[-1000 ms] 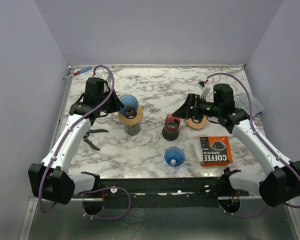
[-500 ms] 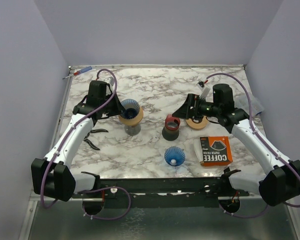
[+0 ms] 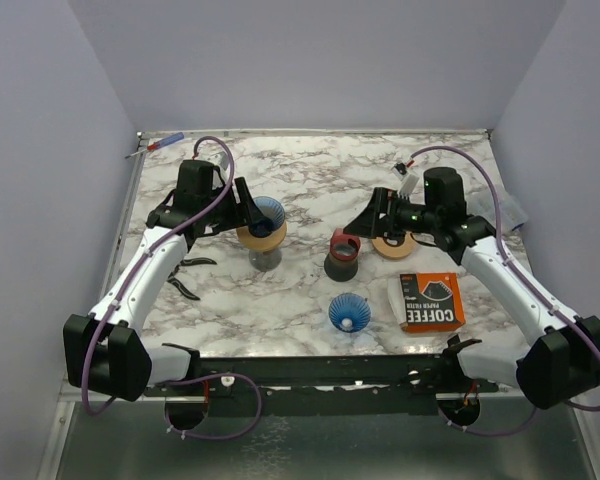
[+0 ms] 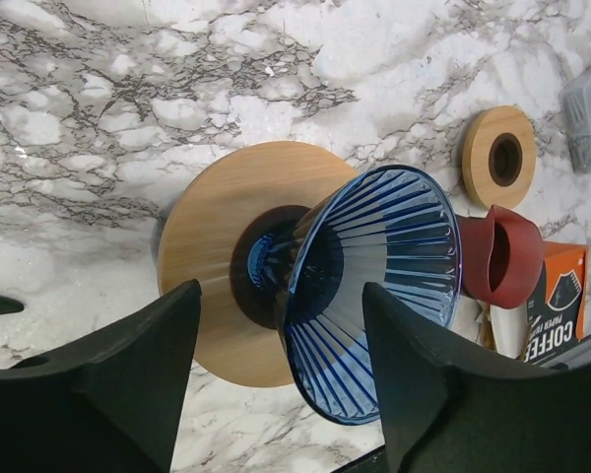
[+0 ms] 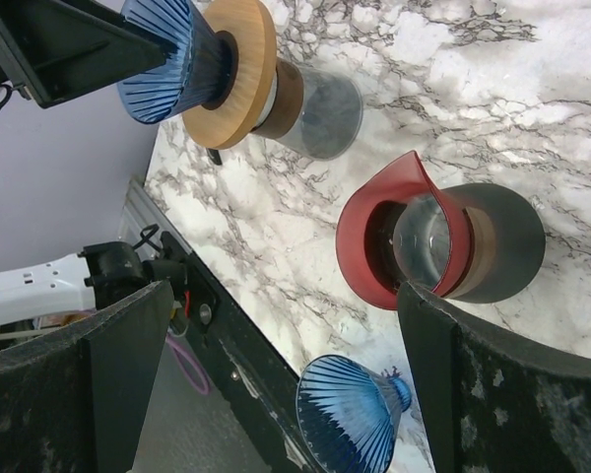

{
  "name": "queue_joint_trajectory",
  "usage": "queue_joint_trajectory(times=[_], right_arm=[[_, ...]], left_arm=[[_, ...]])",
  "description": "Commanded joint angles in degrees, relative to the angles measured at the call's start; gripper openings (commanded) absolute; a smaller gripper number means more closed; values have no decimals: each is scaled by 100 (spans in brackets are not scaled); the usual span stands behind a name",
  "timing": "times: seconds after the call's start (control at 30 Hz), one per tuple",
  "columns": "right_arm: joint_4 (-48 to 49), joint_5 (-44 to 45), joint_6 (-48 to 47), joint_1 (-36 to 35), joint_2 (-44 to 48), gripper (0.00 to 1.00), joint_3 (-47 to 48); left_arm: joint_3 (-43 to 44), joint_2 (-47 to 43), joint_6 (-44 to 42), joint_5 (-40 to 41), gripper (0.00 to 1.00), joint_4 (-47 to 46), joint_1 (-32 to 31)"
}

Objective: Place the coffee filter in the dripper
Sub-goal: Place the coffee dripper in the dripper holder.

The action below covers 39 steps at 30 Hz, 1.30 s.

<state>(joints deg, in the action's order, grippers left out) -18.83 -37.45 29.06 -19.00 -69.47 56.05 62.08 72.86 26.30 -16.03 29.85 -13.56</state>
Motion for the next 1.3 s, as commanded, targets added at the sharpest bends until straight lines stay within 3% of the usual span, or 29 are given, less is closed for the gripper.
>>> queue_joint_trajectory(times=[0.0, 0.1, 0.3, 0.6, 0.93, 1.17, 1.27], right_arm=[[224, -233, -92, 11, -157, 100, 83], [282, -353, -73, 11, -277, 100, 182], [490, -694, 19, -4, -584, 97, 424], [620, -805, 144, -455, -1311, 91, 1086], [962, -757, 502, -990, -2303, 76, 1792], [781, -668, 512, -1300, -2981, 73, 2475], [782, -630, 563, -1387, -3234, 70, 2683]], left_arm=[[117, -193, -26, -74, 71, -118, 27], [154, -264, -68, 8, 76, -111, 35], [155, -444, -125, 164, 76, -102, 82], [101, -655, -229, 137, 67, -100, 268], [-77, -716, -315, 331, 57, -113, 326], [-180, -717, -395, 463, 44, -101, 328], [-258, -712, -396, 561, 44, -110, 331]])
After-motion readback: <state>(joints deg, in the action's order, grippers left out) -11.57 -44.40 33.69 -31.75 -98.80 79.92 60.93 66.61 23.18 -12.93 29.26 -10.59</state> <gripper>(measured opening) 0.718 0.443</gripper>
